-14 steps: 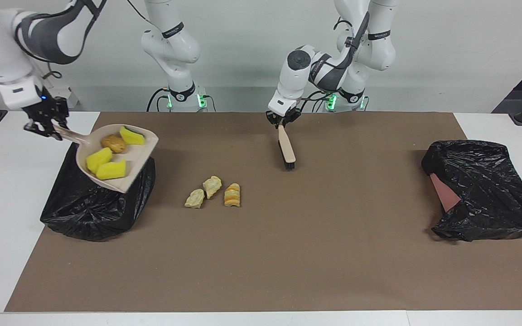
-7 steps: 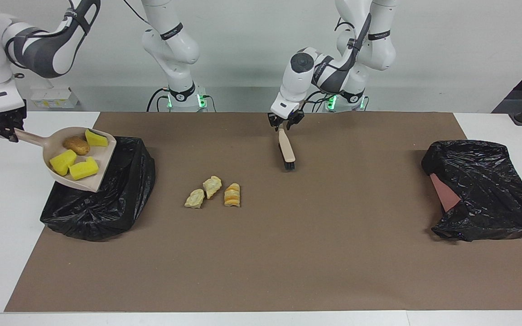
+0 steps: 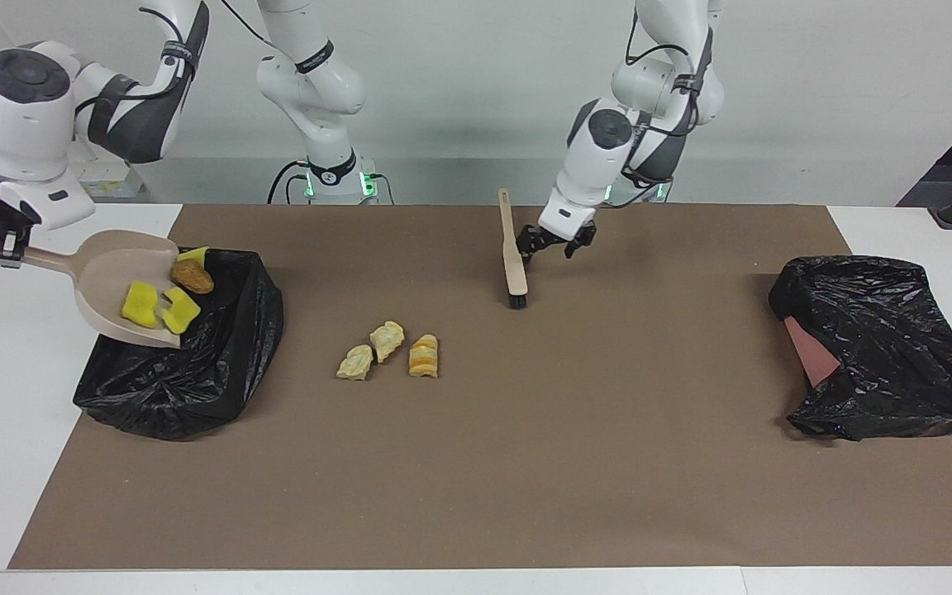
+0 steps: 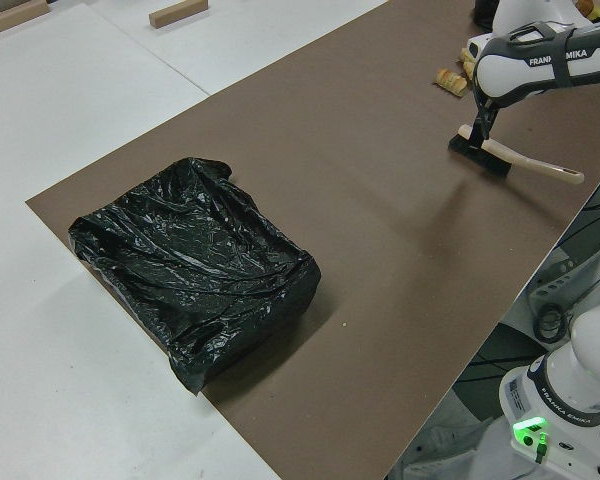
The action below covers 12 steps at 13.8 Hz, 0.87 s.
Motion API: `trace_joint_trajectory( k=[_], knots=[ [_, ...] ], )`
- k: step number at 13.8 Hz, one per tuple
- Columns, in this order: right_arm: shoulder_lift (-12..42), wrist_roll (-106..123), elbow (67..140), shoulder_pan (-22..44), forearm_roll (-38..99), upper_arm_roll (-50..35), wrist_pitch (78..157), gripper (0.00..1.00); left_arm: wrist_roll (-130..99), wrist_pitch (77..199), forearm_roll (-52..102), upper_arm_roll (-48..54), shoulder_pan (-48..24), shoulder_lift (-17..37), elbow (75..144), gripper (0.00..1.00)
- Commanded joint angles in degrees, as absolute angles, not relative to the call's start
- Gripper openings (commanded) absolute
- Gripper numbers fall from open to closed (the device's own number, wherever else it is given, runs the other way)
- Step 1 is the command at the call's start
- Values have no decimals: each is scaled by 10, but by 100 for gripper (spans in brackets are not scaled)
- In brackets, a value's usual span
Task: Sweep and dump trash in bin
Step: 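Tip the dustpan into the bag while the left gripper sets down the brush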
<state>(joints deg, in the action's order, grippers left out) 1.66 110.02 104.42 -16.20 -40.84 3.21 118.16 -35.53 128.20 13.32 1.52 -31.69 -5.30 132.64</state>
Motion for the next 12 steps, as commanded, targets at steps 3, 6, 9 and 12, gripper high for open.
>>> trace_joint_trajectory(
  k=[3, 6, 9, 12],
  knots=[
    [0, 1103, 1033, -139, -486, 31, 1152, 0, -263, 1233, 122, 18, -210, -47, 1264, 100],
    [-32, 1107, 1030, -137, -499, 26, 1120, 0, -186, 1204, 122, 18, -147, -46, 1231, 100],
    [-64, 1101, 1030, -137, -491, -1, 1048, 0, -100, 1113, 103, 17, -83, -17, 1144, 100],
    [-83, 1041, 1034, -137, -487, -51, 957, 0, -52, 1031, 74, 17, -45, -9, 1067, 100]
  ],
)
